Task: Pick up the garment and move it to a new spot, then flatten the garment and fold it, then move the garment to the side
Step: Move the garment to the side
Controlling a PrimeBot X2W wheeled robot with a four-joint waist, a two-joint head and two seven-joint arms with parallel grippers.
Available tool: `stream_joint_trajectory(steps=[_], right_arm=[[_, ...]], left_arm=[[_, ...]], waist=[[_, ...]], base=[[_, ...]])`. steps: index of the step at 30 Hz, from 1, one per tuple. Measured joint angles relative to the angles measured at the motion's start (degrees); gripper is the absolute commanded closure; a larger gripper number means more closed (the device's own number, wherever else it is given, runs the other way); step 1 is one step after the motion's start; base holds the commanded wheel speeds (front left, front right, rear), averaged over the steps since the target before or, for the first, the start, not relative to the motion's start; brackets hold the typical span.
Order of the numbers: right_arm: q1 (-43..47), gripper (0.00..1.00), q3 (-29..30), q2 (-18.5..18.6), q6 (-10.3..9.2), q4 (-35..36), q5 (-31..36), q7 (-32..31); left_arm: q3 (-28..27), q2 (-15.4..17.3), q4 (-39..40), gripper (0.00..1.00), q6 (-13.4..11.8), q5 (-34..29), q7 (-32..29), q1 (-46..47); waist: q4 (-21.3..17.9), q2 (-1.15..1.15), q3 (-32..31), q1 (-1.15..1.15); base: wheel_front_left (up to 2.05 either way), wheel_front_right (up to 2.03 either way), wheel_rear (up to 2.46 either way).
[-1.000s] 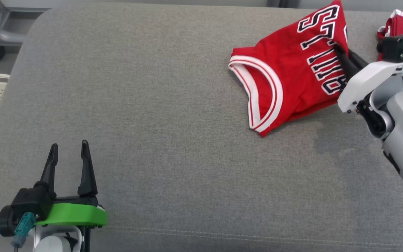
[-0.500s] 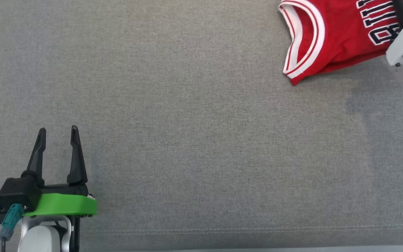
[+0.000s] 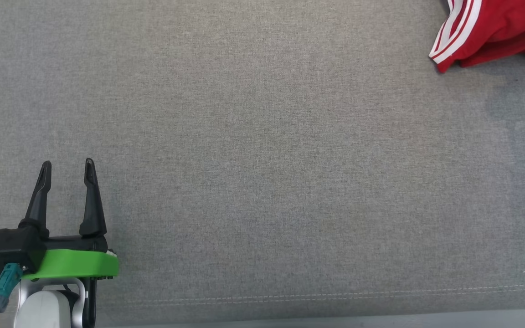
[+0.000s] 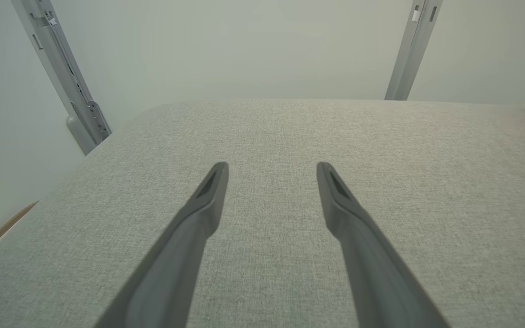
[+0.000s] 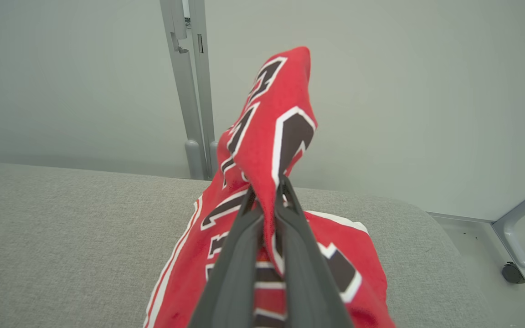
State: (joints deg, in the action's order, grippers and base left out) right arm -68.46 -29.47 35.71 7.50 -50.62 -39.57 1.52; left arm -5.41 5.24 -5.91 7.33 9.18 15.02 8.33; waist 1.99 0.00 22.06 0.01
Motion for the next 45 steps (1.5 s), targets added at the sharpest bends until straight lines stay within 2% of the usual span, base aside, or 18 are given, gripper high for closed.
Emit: stream_joint_trajectory(steps=[11,23,24,25,26,27,35,39,45], right_arm=[[-4.5,1.00,-0.5,3.5,0.01,-4.9,0.5,-2.0],[-7.3,1.00,-0.4,4.3,0.02,-12.9,3.1,0.3],[-7.7,0.80,-0.4,4.4,0.02,-14.2,4.0,0.6],[-8.2,0.06,-0.6,4.5,0.03,-15.7,5.0,0.5],[-8.5,0.06,-1.1,4.6,0.02,-17.1,6.1,0.0],[-8.7,0.00,-1.1,4.5,0.02,-18.0,6.9,0.5],[-11.9,0.00,-1.4,3.4,0.02,-21.9,14.7,7.5],[-11.7,0.00,0.5,-0.5,0.02,-21.6,13.7,11.1],[-6.8,0.00,3.1,-4.6,0.02,-15.0,9.3,13.3]], left_arm=[[0.0,1.0,0.4,0.00,0.1,0.0,0.0,0.5],[0.2,1.7,1.3,0.00,0.1,0.1,0.0,1.2],[0.3,1.8,1.3,0.00,0.1,0.1,0.0,1.3],[0.3,1.9,1.3,0.00,0.1,0.1,0.0,1.3],[0.3,1.9,1.3,0.00,0.1,0.2,0.0,1.4],[0.3,2.0,1.3,0.00,0.1,0.2,0.0,1.5],[0.2,1.8,0.7,0.00,0.1,0.3,0.0,1.8],[0.0,1.3,0.3,0.00,0.1,0.3,0.0,1.7],[-0.3,0.4,0.0,0.00,0.1,0.3,0.0,1.0]], waist=[[0.3,0.00,1.5,0.00],[0.5,0.00,4.3,0.00],[0.5,0.00,4.6,0.00],[0.6,0.00,4.9,0.00],[0.6,0.00,5.1,0.00],[0.7,0.00,5.3,0.00],[1.0,0.00,5.0,0.00],[0.9,0.00,3.7,0.00],[0.4,0.00,0.7,0.00]], base=[[0.00,0.00,0.00],[0.00,0.00,0.00],[0.00,0.00,0.00],[0.00,0.00,0.00],[0.00,0.00,0.00],[0.00,0.00,0.00],[0.00,0.00,0.00],[0.00,0.00,0.00],[0.00,0.00,0.00]])
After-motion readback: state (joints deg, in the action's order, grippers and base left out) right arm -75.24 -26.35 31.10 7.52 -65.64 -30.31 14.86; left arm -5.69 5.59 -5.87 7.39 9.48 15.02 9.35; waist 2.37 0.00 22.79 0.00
